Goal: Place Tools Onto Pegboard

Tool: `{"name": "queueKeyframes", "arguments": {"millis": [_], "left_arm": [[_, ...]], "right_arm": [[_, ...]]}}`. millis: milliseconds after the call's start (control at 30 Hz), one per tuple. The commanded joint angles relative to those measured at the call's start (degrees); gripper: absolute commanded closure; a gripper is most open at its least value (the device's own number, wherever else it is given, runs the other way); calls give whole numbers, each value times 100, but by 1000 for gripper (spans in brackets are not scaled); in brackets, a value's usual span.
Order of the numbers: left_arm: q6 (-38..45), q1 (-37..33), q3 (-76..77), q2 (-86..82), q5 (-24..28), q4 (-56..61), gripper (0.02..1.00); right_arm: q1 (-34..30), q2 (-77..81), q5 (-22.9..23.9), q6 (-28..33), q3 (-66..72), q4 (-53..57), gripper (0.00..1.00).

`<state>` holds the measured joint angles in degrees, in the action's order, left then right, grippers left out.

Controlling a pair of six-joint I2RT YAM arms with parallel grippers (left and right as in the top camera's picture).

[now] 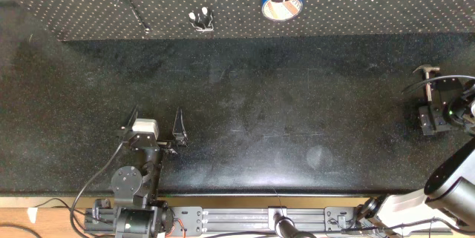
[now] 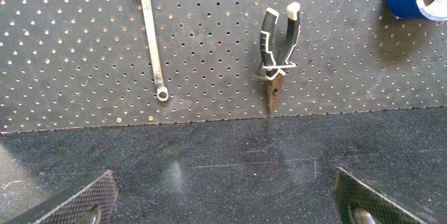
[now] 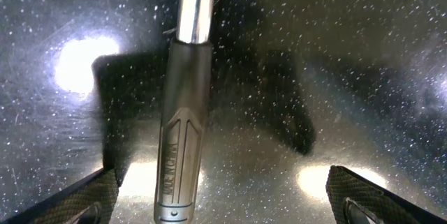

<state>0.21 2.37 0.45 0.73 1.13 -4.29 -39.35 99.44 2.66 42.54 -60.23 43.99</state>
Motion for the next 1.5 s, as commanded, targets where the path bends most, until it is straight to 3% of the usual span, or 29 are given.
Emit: {"name": "queueKeyframes", "arguments": {"millis": [33, 167, 467, 600, 767, 867, 1133, 1200, 1333, 1500], "left_arm": [[72, 28, -13, -42, -44, -42, 23], [72, 28, -13, -42, -44, -42, 23], [72, 28, -13, -42, -42, -42, 23], [72, 28, -13, -42, -44, -42, 25], [72, 28, -13, -42, -44, -42, 23], [72, 28, -13, -42, -44, -42, 23], [72, 28, -13, -42, -44, -44, 23], [72, 28, -13, -42, -44, -42, 23], [72, 28, -13, -42, -44, -42, 23], [72, 28, -13, -42, -44, -42, 23]], "right_arm": [[7, 210, -391, -181, 26, -109, 25], [7, 210, -1047, -181, 26, -114, 25], [7, 343, -1084, -291, 26, -66, 9], [7, 345, -1001, -289, 26, 2, 417], [7, 345, -782, -291, 26, 37, 656], [7, 343, -778, -289, 26, 48, 733], [7, 345, -780, -289, 26, 46, 814], [7, 345, -780, -289, 26, 46, 906], [7, 337, -798, -291, 26, 20, 923], [20, -481, -1543, -398, 26, 205, 923]]}}
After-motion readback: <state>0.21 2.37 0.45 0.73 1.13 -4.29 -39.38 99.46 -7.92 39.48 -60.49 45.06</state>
